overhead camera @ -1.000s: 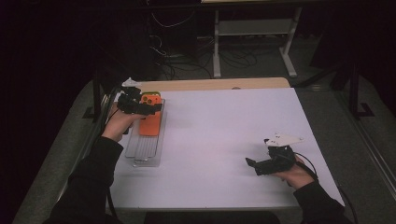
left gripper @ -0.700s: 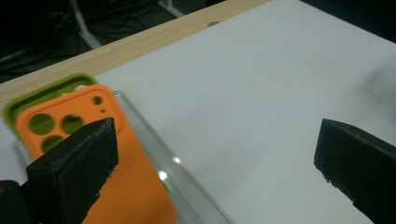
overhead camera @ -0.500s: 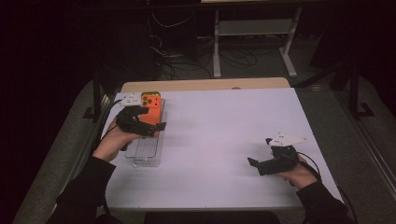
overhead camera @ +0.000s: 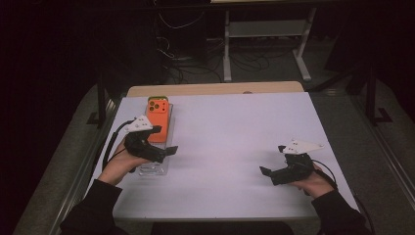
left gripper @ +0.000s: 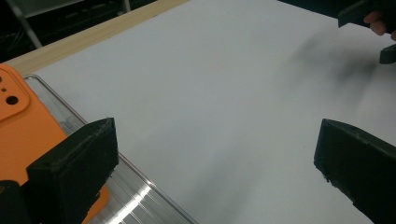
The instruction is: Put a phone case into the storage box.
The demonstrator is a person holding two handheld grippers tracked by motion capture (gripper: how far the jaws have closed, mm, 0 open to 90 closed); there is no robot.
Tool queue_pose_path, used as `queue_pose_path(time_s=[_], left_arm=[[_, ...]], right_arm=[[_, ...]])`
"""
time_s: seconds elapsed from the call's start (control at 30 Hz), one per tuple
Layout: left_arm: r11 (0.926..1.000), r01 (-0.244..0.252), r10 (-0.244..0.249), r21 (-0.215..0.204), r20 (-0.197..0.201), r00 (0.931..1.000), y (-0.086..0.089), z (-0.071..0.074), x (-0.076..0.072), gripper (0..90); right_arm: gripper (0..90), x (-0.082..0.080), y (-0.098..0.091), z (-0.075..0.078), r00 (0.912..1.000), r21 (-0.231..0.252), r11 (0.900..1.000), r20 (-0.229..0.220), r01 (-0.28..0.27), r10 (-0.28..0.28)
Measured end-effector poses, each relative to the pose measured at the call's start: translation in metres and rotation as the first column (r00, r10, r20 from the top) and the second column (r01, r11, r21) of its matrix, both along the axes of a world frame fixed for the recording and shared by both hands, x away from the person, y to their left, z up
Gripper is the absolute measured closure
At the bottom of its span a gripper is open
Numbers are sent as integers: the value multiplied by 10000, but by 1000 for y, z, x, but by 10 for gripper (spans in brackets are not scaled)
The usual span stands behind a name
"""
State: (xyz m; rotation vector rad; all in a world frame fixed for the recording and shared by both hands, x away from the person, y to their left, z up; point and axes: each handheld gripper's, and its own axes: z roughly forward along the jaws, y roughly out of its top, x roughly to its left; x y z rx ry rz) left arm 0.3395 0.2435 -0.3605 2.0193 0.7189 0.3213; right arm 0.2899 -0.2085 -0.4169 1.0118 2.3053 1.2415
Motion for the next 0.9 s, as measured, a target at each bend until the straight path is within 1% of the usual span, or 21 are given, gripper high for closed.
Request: queue_pose_path(time_s=[0.03, 0.07, 0.1, 0.13, 0.17, 0.2, 0.23, 0.27, 0.33, 0.4, 0.47, 0.53, 0.57, 0.6, 0.7, 0.83, 0.9], left_arm=[[10000, 19, -19, -11, -10, 10000, 0, -1, -2, 0], [10000, 70, -70, 13, 40, 10000, 1, -3, -4, 0], [10000, 59, -59, -78, -5, 10000, 1, -5, -6, 0], [9999, 108, -108, -77, -18, 9999, 1, -6, -7, 0], [9998, 144, -144, -130, 46, 9999, 1, -7, -9, 0], [9998, 205, -205, -44, 89, 9998, 2, -8, -9, 0], [9998, 182, -181, -128, 62, 9998, 2, -9, -11, 0], [9998, 179, -178, -91, 66, 9998, 3, -9, -12, 0], [9995, 217, -214, -207, 169, 9996, 4, -11, -15, 0], [9994, 245, -241, -240, 160, 9996, 5, -12, -18, 0], [9994, 301, -297, -176, 222, 9993, 6, -14, -20, 0], [9995, 255, -250, -196, 259, 9994, 7, -16, -23, 0], [9996, 252, -249, -147, 207, 9995, 8, -17, -24, 0], [9996, 246, -241, -152, 288, 9993, 8, -18, -25, 0], [9997, 162, -157, -166, 307, 9994, 11, -20, -28, 0], [9996, 185, -181, -208, 202, 9996, 14, -25, -32, 0], [9997, 207, -204, -161, 144, 9997, 15, -28, -34, 0]], right_arm=[[0, 0, 0, 0, 10000, 27, 10000, -88, 16, -16], [0, 0, 0, 0, 10000, 22, 10000, -29, -3, 3], [0, 0, 0, 0, 10000, 31, 10000, -32, -19, 20], [0, 0, 0, 0, 10000, 22, 10000, -56, -25, 25], [0, -1, 1, 0, 9999, 23, 10000, -125, -8, 8], [0, -1, 1, 0, 9999, 30, 10000, -129, -36, 36], [0, -1, 1, 0, 9999, 21, 10000, -102, -60, 60], [0, -1, 1, 0, 9999, 29, 10000, -113, -61, 61], [0, -1, 1, 0, 9999, 24, 10000, -93, -92, 92], [0, -1, 1, 0, 9999, 29, 9999, -114, -103, 103], [0, -1, 1, 0, 9999, 38, 9999, -138, -94, 95], [0, -2, 1, 0, 9998, 33, 9999, -119, -140, 141], [0, -2, 1, 0, 9998, 37, 9998, -113, -180, 181], [0, -2, 1, 1, 9997, 42, 9998, -96, -203, 203], [0, -2, 1, 1, 9997, 62, 9998, -69, -213, 213], [0, -3, 1, 1, 9997, 104, 9997, -94, -214, 215], [0, -3, 1, 1, 9996, 84, 9996, 3, -284, 284]])
